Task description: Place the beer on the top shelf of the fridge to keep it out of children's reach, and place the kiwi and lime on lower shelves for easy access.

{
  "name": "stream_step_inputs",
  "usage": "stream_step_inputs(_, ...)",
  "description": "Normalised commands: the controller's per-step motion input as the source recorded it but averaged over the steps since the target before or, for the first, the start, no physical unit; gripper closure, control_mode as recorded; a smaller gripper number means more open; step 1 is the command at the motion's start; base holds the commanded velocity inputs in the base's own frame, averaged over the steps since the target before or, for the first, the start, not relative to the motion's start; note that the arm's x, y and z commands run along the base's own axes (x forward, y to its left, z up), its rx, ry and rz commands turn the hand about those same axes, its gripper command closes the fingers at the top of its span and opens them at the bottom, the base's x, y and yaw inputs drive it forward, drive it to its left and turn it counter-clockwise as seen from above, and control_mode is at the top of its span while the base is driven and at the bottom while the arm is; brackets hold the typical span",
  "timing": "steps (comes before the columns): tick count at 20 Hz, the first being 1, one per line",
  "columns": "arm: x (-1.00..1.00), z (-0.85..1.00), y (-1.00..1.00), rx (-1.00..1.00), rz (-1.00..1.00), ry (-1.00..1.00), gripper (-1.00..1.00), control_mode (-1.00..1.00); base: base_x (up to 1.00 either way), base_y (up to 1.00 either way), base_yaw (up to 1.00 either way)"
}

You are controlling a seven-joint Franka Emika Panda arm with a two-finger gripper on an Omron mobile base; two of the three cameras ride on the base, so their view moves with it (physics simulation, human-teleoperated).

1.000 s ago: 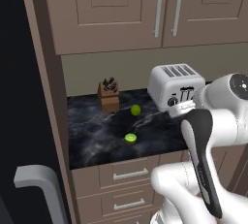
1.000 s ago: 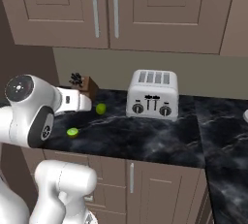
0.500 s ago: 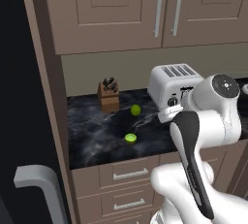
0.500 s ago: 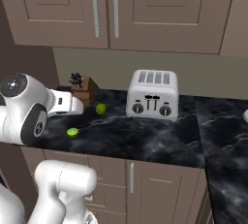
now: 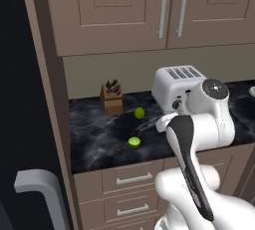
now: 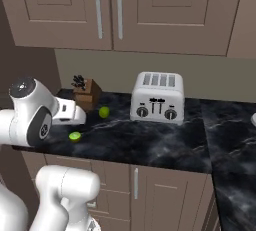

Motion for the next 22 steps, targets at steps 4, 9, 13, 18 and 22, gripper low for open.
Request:
stream_step_inputs(4,0.21,-0.34,0.07,0.07,0.00,0.11,-1.00,-1.00,0.00,0.00,0.00)
stream_step_inputs(9,0.22,-0.27,0.10,0.09,0.00,0.14,-1.00,-1.00,0.00,0.00,0.00)
stream_step_inputs(13,0.13,-0.29,0.23,0.06,0.00,0.15,-1.00,-1.00,0.00,0.00,0.00)
stream_step_inputs(18,0.21,-0.32,0.29,0.03,0.00,0.15,-1.00,-1.00,0.00,0.00,0.00)
stream_step_inputs(22,0.24,-0.33,0.26,0.02,0.00,0.12,-1.00,-1.00,0.00,0.00,0.00)
